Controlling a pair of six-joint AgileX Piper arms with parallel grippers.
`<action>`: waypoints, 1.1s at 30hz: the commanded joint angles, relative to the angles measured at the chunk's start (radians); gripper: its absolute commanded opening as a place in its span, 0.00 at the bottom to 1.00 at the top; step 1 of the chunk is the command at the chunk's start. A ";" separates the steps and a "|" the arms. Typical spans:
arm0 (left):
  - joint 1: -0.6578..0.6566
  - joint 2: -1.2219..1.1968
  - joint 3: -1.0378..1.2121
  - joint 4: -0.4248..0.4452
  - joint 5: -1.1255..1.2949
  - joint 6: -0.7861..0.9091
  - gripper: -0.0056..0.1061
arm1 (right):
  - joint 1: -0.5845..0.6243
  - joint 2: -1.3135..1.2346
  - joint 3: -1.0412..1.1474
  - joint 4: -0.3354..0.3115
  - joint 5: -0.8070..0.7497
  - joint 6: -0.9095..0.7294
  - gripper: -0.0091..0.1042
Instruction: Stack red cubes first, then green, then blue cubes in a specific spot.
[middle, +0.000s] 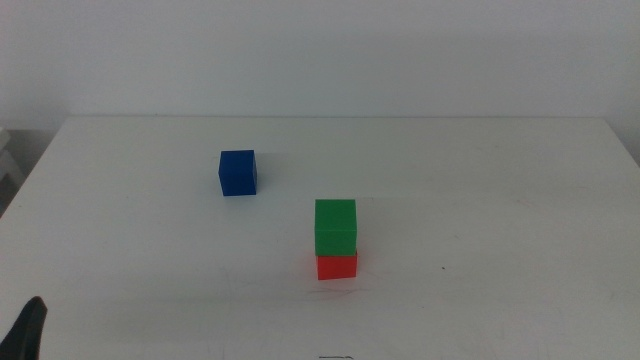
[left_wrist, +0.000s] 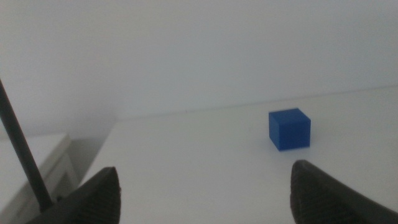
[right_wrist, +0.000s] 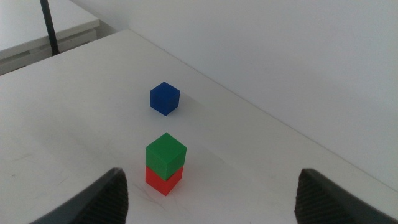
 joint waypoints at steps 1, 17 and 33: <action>0.006 0.046 -0.049 -0.008 -0.061 -0.029 0.89 | -0.006 0.003 -0.022 0.002 -0.072 -0.012 0.73; 0.007 1.029 -1.141 -0.024 0.853 -0.025 0.89 | -0.006 0.003 -0.022 -0.009 -0.065 -0.013 0.73; -0.151 1.670 -1.730 -0.007 1.027 -0.176 0.89 | -0.006 0.003 -0.022 -0.009 -0.065 -0.013 0.73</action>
